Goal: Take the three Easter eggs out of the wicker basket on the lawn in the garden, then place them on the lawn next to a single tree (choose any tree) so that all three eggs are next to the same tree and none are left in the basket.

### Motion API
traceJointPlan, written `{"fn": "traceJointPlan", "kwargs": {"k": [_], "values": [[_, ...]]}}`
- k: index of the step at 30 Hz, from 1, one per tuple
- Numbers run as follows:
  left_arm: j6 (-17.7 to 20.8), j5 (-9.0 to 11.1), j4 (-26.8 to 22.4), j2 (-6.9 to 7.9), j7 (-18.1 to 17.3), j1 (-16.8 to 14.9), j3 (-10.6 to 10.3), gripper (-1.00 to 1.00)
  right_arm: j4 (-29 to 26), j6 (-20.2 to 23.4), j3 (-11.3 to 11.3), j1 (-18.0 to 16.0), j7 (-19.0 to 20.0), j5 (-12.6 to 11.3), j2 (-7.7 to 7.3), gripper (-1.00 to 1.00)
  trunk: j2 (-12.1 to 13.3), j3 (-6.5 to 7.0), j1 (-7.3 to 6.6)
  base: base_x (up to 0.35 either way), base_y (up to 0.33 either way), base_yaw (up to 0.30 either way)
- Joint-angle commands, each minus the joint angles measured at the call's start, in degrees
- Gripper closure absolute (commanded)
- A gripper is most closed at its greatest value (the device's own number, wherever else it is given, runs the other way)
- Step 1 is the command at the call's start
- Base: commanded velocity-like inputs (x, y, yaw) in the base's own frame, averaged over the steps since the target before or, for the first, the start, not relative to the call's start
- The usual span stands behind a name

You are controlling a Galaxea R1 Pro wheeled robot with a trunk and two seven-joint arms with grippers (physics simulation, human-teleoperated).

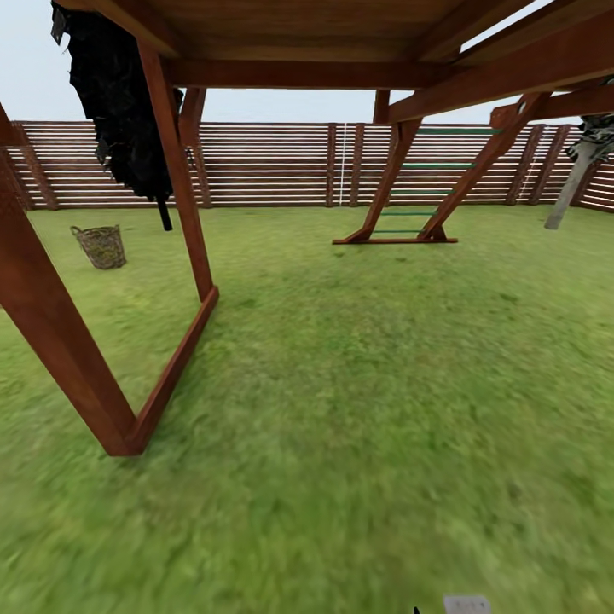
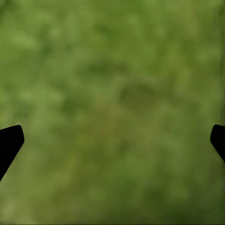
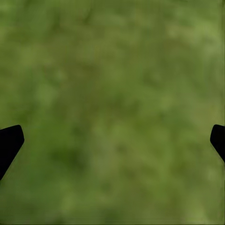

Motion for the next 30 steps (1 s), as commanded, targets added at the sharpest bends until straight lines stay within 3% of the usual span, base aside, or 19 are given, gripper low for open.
{"fn": "traceJointPlan", "kwargs": {"k": [1,30], "values": [[-0.16,-0.09,0.02,0.03,0.48,-0.03,-0.33,-1.00,0.04,-0.17,0.03,-0.02,-0.14,0.04,0.00,-1.00,-0.01,-0.05,0.02,0.335,-0.011,0.000],[-0.16,-0.09,0.31,0.03,0.48,-0.03,-0.33,-1.00,0.04,-0.17,0.03,-0.02,-0.06,0.21,-0.01,-1.00,-0.01,-0.05,0.02,0.335,-0.001,0.000]]}}
